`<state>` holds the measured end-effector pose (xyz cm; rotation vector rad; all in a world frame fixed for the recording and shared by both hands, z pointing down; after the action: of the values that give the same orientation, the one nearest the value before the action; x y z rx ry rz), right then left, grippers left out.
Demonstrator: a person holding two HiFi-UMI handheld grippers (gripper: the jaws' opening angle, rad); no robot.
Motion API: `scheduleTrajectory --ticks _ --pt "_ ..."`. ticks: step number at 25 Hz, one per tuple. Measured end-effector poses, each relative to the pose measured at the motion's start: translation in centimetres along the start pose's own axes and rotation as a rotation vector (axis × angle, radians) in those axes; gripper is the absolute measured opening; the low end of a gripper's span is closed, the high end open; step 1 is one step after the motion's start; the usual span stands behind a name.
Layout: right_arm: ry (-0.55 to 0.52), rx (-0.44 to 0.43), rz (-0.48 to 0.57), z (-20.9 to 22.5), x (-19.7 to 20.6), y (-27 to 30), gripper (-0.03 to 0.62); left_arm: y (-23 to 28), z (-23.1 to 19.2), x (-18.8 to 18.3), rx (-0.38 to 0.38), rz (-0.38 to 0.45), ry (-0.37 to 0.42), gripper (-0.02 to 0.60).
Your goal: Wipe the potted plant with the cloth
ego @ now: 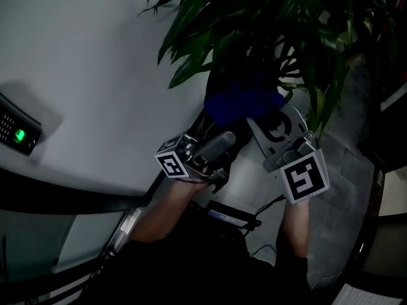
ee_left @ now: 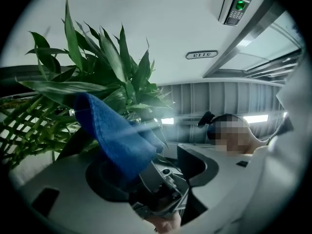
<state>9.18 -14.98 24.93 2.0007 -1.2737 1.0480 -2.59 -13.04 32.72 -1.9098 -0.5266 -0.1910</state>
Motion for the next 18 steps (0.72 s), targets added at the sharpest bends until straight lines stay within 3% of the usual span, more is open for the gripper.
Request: scheduleTrajectory --ticks 11,18 --pt "-0.025 -0.100 0.011 -2.7 0.4 -2.5 0.078 -0.4 0.1 1.0 -0.050 0.004 0.024 0.318" --pt "0.032 -0.163 0.057 -4.8 1.3 -3.5 0.078 -1.4 1.3 1.0 -0.067 -0.002 0.044 0.324"
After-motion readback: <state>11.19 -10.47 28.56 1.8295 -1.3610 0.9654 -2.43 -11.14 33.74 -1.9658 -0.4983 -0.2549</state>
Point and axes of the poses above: the fingertips, and each gripper's own axes: y forward along the fingers, z to its right, x out of its underside, the point moved 8 cm from there along -y, backward along the fingers, and after that the axes turned 3 degrees about z, right-handed, at the moved point
